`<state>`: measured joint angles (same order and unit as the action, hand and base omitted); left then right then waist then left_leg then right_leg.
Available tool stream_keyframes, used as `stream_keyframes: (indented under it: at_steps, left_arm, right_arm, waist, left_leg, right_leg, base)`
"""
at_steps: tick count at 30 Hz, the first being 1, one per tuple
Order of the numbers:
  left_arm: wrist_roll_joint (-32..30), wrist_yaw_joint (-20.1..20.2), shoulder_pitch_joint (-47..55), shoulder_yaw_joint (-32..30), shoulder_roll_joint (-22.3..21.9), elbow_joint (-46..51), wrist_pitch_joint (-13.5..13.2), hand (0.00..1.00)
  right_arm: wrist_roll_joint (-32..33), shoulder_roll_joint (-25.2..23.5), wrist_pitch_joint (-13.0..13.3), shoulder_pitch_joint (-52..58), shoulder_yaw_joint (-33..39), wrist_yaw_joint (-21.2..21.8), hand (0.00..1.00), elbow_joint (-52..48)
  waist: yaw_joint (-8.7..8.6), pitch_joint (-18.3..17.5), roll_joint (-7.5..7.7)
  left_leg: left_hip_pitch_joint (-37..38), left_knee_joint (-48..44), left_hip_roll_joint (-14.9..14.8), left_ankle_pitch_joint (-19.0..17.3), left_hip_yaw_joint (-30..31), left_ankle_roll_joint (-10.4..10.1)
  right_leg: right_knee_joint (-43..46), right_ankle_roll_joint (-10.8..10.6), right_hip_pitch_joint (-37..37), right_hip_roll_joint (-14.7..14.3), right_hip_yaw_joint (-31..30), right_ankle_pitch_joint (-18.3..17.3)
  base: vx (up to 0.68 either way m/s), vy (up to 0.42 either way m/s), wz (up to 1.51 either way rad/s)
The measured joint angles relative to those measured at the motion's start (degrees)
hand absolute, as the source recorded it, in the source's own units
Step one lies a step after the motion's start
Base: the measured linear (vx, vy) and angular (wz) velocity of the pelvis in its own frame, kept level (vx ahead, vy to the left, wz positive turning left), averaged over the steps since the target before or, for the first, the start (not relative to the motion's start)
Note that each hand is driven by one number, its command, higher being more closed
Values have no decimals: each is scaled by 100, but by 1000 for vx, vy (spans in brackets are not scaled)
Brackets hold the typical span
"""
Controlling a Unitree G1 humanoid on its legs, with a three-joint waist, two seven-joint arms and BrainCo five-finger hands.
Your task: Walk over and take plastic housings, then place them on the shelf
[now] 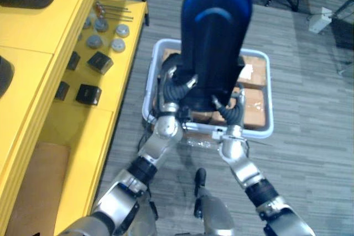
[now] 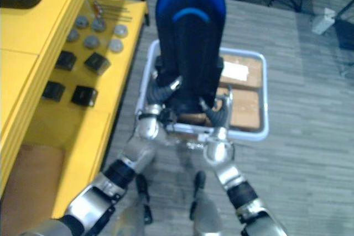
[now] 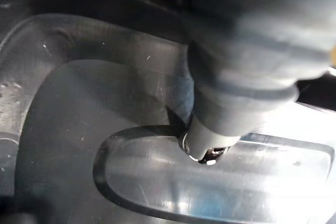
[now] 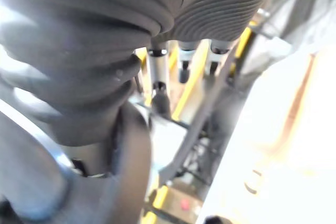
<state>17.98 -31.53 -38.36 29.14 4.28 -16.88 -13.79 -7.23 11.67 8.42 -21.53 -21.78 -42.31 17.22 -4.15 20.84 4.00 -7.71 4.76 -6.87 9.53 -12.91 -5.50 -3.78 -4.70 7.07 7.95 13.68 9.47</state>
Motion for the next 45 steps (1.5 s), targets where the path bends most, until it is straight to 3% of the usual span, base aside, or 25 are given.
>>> stream_keyframes:
  at_steps: [4,7,10,12,17,23,27,30,34,38,41,45]
  left_arm:
    - [-676,-420,-46,103,2,113,238,100]
    - [-1207,-869,-79,55,3,173,463,100]
    - [-1667,-1239,-95,-156,-1,256,590,100]
    - [-2045,-1466,-72,-221,72,213,843,100]
    - [-2571,-1941,55,-444,93,31,1138,100]
    - [-2506,-2438,284,-1109,98,-218,1112,100]
    - [-2283,-2481,613,-1314,181,-224,717,100]
    - [-2032,-2438,869,-1430,213,-131,423,100]
    - [-1788,-2139,1321,-1550,202,421,-91,100]
    - [-1591,-1467,1876,-1571,201,1132,-533,100]
    - [-1511,-991,2458,-1792,184,1703,-664,100]
    - [-1328,-597,2841,-2413,216,2315,-722,100]
  right_arm:
    - [132,-4,-10,0,-5,124,0,37]
    - [419,-12,192,1,-28,228,0,45]
    - [509,-104,583,36,49,192,0,-116]
    - [452,-187,1120,58,110,98,0,-660]
    - [360,-257,1883,284,667,-121,0,-1358]
    - [433,-258,1955,1141,1180,-220,0,-1557]
    - [515,-338,1552,1882,1396,-246,0,-1609]
    - [818,-428,1508,2415,1485,-170,0,-1520]
    - [1444,-689,1592,2965,1959,288,0,-1007]
    - [1866,-893,1911,3437,2214,688,0,-867]
    - [1881,-911,2095,3532,2367,1030,0,-916]
    - [2013,-881,2157,3332,2475,1564,0,-949]
  waist:
    - [-7,0,0]
    - [-21,0,0]
    - [-67,0,0]
    - [-116,0,0]
    - [-131,-7,12]
    - [-179,-10,16]
    - [-253,-31,51]
    - [-276,-62,101]
    - [-331,-105,155]
    - [-362,-358,149]
    - [-388,-727,68]
    - [-260,-913,-111]
  left_leg:
    - [0,1,0,0,0,0]
    - [0,1,-2,0,4,0]
    - [0,1,-2,0,11,0]
    - [1,1,-1,0,13,0]
    - [9,24,0,-1,7,-1]
    - [67,26,-2,-46,-28,-23]
    - [81,24,0,-78,-52,-31]
    - [191,23,-2,-137,-171,-35]
    - [380,27,0,-237,-264,-48]
    - [502,26,5,-314,-308,-58]
    - [581,26,6,-377,-298,-72]
    - [719,29,9,-386,-165,-81]
  right_leg:
    - [-22,5,-2,-2,-1,6]
    - [-29,2,-4,-7,-1,14]
    - [-28,-3,-7,-9,-1,18]
    - [-28,-3,-8,-6,-3,17]
    - [-27,-4,-7,-8,-44,-1]
    - [27,-34,-9,-7,-107,-42]
    - [27,-45,-11,-6,-133,-54]
    - [35,-49,-41,-7,-246,-55]
    - [109,-89,-137,3,-333,-174]
    - [121,-120,-241,7,-335,-237]
    - [119,-138,-335,10,-291,-273]
    - [93,-145,-582,17,-137,-304]
  base:
    - [0,0,0]
    - [0,0,0]
    - [0,0,0]
    - [0,0,0]
    - [0,0,0]
    - [3,2,-4]
    - [14,1,-1]
    - [38,9,-19]
    - [41,9,-12]
    - [71,4,-3]
    - [82,4,3]
    - [36,-5,17]
